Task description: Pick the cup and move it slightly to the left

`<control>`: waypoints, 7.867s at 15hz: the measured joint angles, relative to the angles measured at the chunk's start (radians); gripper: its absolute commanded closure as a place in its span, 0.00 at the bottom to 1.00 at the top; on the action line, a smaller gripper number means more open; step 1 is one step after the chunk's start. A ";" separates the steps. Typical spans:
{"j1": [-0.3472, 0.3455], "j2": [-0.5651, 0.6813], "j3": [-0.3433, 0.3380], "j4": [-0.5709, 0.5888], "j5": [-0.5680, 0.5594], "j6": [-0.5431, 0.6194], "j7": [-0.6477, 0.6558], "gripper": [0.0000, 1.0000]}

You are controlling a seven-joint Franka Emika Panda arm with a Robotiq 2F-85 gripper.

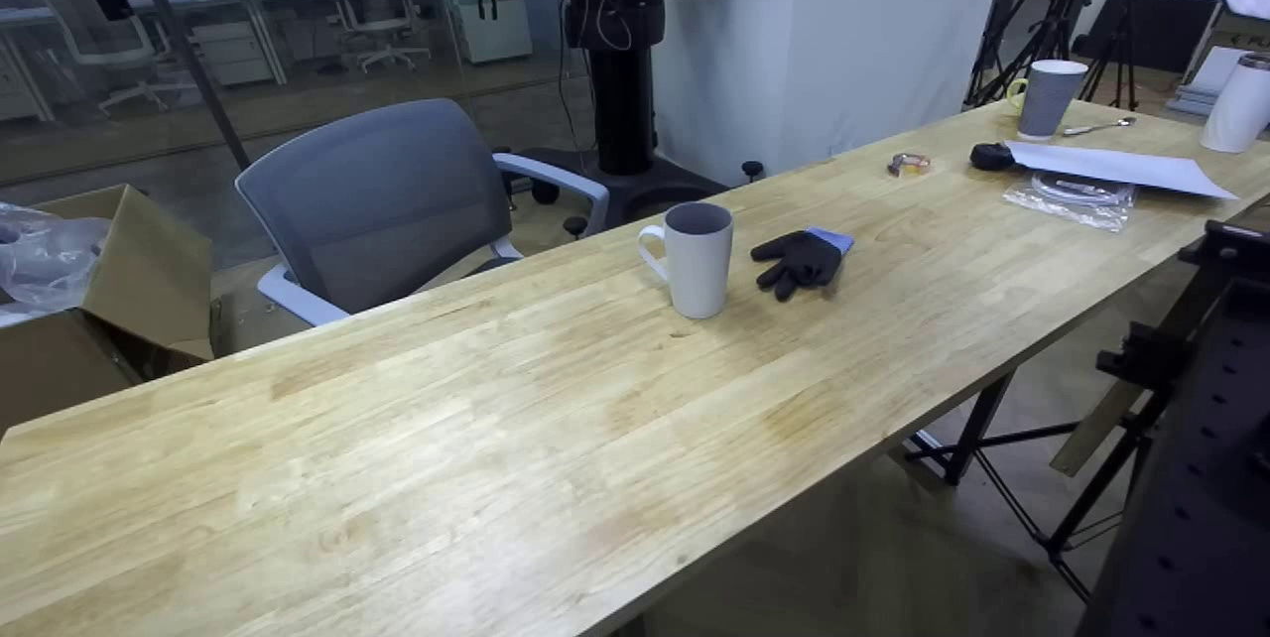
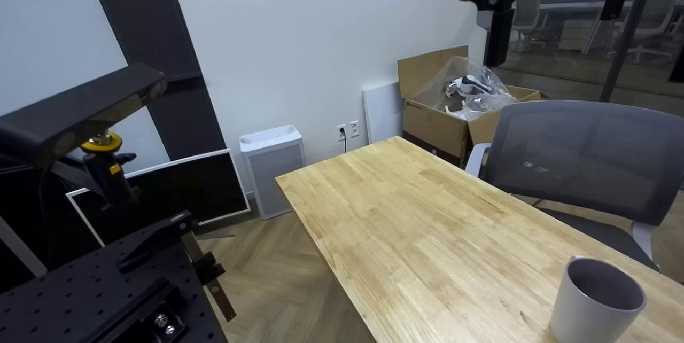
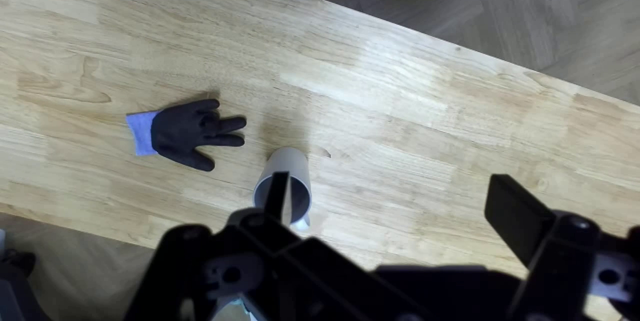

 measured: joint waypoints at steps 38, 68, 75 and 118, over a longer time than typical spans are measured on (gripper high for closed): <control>-0.071 0.835 0.141 0.691 0.146 0.138 0.029 0.00; -0.106 0.985 0.142 0.563 0.113 0.313 0.029 0.00; -0.127 1.032 0.154 0.582 0.106 0.426 0.028 0.00; -0.143 1.255 0.171 0.788 0.089 0.369 0.036 0.98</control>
